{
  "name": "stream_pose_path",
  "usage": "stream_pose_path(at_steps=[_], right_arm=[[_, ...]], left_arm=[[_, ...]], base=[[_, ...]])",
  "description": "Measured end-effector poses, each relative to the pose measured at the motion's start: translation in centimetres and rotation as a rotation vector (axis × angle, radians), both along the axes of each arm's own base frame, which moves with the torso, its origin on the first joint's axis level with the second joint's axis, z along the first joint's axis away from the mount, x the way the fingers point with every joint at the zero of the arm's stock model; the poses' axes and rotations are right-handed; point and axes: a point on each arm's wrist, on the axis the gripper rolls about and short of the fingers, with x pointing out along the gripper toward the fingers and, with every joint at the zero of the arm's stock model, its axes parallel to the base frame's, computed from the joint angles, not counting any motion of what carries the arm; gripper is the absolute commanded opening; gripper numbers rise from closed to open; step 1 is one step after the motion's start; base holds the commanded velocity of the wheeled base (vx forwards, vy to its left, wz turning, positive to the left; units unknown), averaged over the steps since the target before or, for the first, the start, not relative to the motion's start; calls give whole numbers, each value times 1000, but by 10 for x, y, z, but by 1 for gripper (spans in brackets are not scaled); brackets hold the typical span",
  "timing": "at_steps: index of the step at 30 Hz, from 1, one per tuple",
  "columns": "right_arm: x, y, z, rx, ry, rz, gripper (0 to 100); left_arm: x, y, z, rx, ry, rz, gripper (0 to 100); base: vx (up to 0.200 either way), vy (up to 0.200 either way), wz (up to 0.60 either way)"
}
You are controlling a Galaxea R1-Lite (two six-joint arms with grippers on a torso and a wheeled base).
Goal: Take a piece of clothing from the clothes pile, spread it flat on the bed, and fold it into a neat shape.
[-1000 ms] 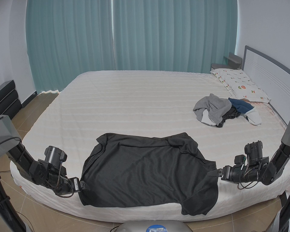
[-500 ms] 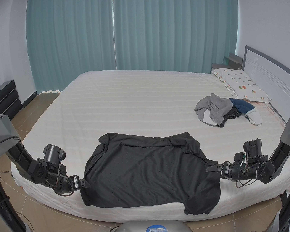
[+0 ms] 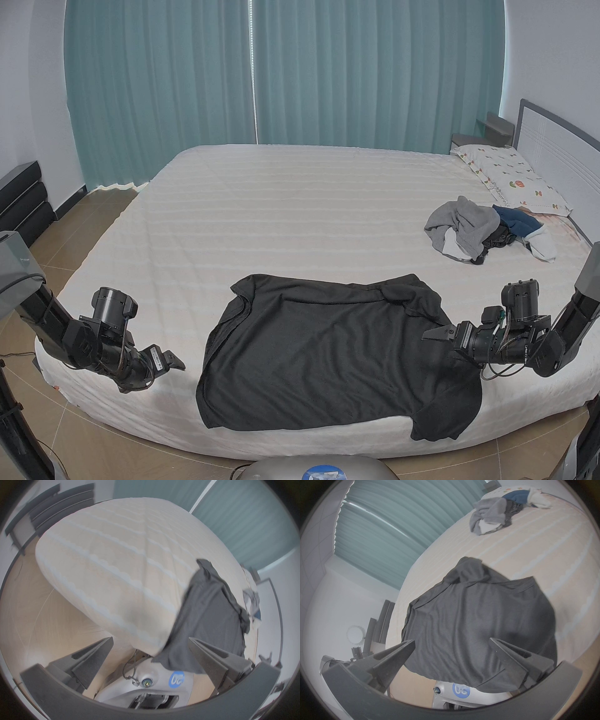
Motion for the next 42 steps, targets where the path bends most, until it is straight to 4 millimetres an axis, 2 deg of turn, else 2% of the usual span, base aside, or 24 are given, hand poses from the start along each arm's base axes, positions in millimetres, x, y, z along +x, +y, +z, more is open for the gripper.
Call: stream_pose_path(at_steps=[10,20,35,36,42], right_arm=[[14,5,0,-10,-69,-110,100],[37,9,-11,-56,-148,-224,100],[78,12,-35,-83,-129,-243,100],[79,12,-37,-91,-121,-239,0],[87,13,-43,-124,-124,-216,0]], left_arm=[[12,-4,-4,-18,13,21,100],[16,-14,-8,-53,25,39,100],[17,-22,-17,-64,57,37,100],[17,-23,-18,-63,59,37,100],[19,-23,-20,-62,66,36,100]], base=[[200,0,0],[0,0,0],[0,0,0],[0,0,0],[0,0,0]])
